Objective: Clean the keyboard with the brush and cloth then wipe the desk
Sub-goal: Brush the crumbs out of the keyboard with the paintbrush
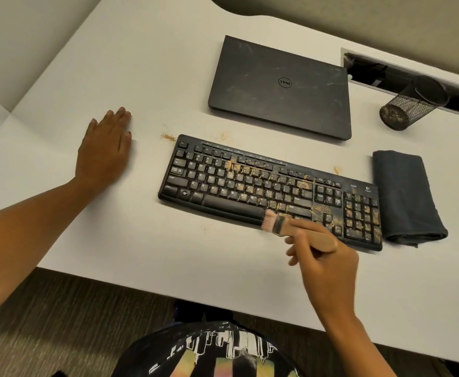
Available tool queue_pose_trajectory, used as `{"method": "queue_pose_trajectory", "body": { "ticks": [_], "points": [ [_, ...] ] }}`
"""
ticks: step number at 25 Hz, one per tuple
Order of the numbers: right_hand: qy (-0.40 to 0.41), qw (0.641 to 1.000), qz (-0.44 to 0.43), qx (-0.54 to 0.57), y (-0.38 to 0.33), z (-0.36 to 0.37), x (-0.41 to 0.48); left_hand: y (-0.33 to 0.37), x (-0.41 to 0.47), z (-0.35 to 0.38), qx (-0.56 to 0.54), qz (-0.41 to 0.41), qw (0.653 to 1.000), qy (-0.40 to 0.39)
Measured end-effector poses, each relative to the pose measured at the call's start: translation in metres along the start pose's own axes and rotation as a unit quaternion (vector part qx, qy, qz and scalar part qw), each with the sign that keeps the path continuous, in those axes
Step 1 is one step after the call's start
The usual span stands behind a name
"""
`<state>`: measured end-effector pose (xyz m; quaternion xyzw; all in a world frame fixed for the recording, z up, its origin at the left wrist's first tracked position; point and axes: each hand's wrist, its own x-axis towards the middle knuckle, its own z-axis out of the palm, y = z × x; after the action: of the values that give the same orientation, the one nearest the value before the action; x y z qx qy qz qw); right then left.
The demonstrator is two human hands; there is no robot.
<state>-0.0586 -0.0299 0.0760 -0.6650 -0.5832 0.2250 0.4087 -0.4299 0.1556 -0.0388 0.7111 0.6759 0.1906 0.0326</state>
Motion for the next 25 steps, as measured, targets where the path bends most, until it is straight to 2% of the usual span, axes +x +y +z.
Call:
{"method": "queue_pose_trajectory", "body": {
  "ticks": [5, 10, 14, 17, 21, 25],
  "points": [
    [0.01, 1.0, 0.016, 0.0, -0.012, 0.002, 0.023, 0.0, 0.0, 0.001, 0.003, -0.003, 1.0, 0.002],
    [-0.134, 0.988, 0.061, -0.04, -0.018, 0.0, 0.036, 0.001, -0.001, 0.0, 0.002, -0.003, 1.0, 0.007],
    [-0.072, 0.995, 0.038, -0.059, -0.018, -0.002, 0.031, 0.002, -0.001, -0.001, 0.007, 0.002, 1.0, 0.012],
    [-0.101, 0.992, 0.06, -0.055, -0.016, -0.004, 0.029, 0.003, -0.001, -0.002, 0.004, 0.0, 1.0, 0.01],
    [-0.052, 0.995, 0.04, -0.078, -0.014, -0.012, 0.032, 0.001, -0.001, 0.0, 0.009, -0.005, 1.0, 0.009],
    [-0.066, 0.993, 0.049, -0.079, -0.011, -0.012, 0.024, 0.003, -0.001, -0.001, 0.006, -0.002, 1.0, 0.011]
  ]
}}
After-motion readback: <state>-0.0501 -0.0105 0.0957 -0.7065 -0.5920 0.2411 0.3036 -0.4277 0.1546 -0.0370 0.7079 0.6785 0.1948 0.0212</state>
